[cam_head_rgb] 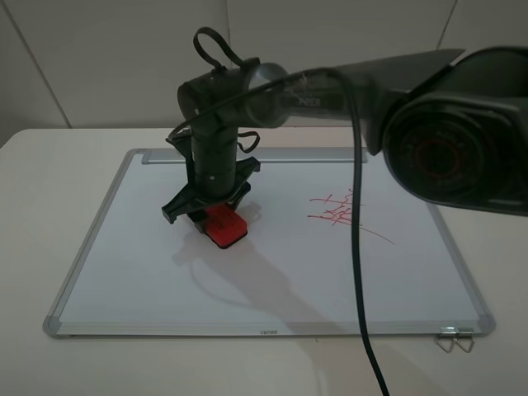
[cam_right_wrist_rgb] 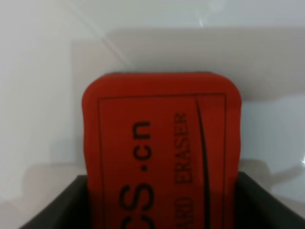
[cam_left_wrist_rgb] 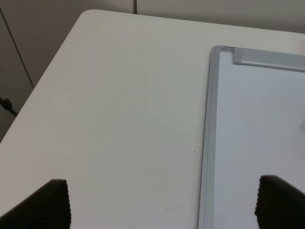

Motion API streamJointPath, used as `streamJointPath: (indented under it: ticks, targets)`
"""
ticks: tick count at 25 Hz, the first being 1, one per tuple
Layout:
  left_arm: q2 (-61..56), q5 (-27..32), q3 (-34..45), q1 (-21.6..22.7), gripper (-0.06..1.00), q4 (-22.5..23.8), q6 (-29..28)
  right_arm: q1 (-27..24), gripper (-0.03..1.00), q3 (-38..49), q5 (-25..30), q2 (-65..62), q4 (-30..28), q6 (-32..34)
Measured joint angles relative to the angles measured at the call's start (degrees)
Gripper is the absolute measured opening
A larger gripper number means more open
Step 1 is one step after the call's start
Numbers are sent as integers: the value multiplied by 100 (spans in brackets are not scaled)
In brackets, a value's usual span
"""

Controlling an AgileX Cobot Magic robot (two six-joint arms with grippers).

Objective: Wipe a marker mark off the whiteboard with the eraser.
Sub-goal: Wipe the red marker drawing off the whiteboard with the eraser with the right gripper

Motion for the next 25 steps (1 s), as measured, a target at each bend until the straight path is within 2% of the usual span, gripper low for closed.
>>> streamJointPath:
  ticks: [9, 19, 25]
  targets:
    - [0, 0, 0, 0, 77, 0, 0, -456, 50, 789, -345, -246, -90, 15]
    - [0, 0, 0, 0, 77, 0, 0, -1205, 50, 890, -294, -294, -79, 15]
    - [0, 0, 0, 0, 77, 0, 0, -1369, 50, 922, -297, -375, -32, 15]
